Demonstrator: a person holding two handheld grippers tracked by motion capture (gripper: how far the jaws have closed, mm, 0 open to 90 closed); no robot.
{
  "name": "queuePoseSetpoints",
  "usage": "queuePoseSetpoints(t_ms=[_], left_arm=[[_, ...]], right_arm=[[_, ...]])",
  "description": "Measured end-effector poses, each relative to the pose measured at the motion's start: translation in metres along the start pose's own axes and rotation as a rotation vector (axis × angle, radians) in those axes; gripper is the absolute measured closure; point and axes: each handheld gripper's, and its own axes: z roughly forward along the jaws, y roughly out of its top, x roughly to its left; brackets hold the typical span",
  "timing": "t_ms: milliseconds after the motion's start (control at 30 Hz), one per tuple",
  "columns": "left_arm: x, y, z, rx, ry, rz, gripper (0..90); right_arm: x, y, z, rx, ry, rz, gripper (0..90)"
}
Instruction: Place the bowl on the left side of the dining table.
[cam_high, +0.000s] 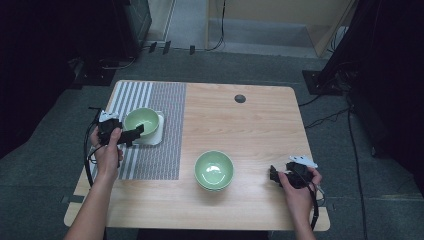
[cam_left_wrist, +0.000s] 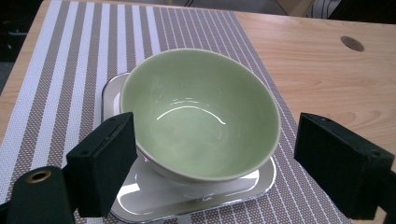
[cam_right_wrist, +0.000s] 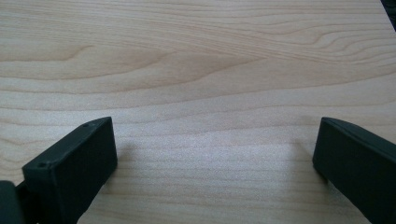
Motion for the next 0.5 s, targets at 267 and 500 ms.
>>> queuePoseSetpoints(t_ms=[267,500], left_arm=[[-0.005,-0.009,-0.012,-0.031,-0.034,0.015,12.7],[-0.007,-0.015,-0.024,-0.048,-0.054,0.018,12.7]], right_arm=[[0.0,0.0,0.0,0.0,0.0,0.001,0.0],[0.0,0.0,0.0,0.001,-0.001,0.0,0.0]])
